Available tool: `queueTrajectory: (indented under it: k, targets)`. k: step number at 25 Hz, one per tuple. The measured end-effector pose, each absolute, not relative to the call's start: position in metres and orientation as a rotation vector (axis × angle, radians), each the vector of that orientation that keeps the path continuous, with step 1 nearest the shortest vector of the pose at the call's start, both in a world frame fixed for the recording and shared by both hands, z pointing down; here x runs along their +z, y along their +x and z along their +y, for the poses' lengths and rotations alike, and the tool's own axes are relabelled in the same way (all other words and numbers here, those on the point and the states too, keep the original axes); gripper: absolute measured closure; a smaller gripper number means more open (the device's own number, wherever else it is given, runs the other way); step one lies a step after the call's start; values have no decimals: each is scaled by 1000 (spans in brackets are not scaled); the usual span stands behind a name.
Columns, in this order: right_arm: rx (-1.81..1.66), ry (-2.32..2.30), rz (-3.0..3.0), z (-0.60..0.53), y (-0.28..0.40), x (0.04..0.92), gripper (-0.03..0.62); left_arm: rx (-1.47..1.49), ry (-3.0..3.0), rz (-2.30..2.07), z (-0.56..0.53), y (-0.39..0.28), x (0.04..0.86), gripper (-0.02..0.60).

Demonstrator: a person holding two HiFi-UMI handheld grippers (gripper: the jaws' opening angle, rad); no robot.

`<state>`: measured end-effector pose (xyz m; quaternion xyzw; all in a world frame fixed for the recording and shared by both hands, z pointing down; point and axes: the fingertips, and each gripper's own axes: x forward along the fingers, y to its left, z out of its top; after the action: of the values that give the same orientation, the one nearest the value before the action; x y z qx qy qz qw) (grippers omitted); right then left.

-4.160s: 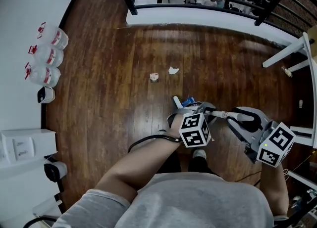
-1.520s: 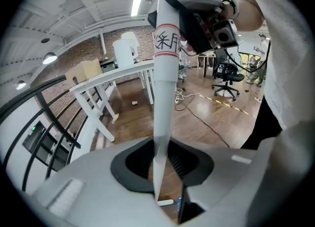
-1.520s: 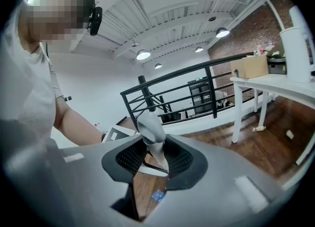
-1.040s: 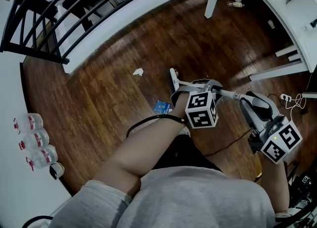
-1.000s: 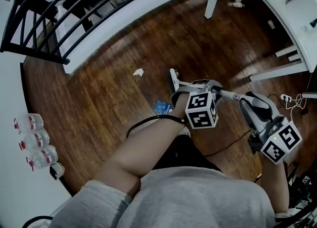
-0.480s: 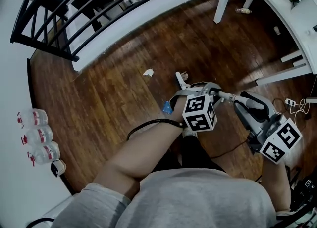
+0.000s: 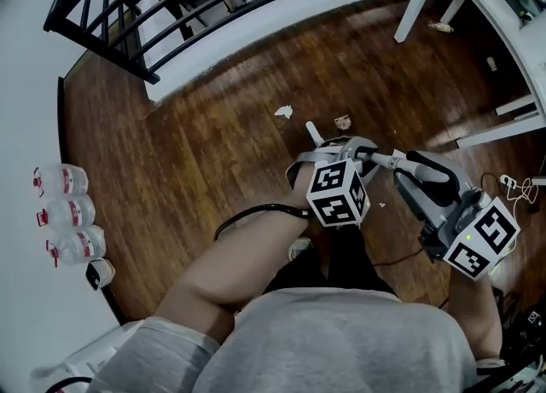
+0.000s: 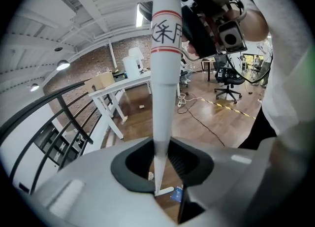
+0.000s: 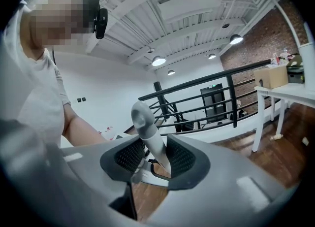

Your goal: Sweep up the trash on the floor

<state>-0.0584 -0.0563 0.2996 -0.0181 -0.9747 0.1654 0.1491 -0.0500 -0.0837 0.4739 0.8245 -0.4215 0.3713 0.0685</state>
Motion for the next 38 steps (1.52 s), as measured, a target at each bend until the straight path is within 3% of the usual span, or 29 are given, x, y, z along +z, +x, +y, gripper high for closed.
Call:
queueTrajectory:
  k: [11, 19, 38]
  targets:
    - [573, -244, -2790, 78, -105, 305, 458, 1182, 2325, -1323, 72, -114, 477, 499]
    - [555, -388, -2724, 129, -105, 330, 471, 1163, 2196, -1327, 139, -112, 501, 499]
    - [548, -307, -2677, -14, 47, 387, 482, 1150, 2189, -1231, 5, 42, 558, 499]
